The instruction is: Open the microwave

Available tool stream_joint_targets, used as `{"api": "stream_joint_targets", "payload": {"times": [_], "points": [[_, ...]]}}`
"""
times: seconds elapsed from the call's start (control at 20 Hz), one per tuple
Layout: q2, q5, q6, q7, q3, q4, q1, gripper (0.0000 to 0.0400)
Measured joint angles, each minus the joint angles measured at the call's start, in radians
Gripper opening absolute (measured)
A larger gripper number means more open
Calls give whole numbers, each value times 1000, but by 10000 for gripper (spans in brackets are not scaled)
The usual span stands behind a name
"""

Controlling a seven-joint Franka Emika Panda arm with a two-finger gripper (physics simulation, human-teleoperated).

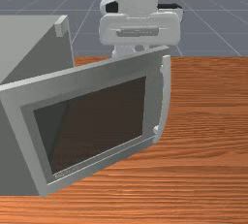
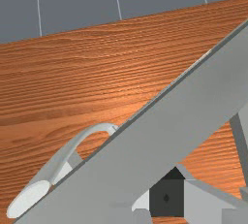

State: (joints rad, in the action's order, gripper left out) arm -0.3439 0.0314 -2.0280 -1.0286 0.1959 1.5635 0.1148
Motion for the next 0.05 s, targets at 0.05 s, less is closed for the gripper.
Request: {"api": "stream_joint_targets", "payload": {"times": [0.05], "points": [[-69,6,59,0,5,-107,-17,0]]}}
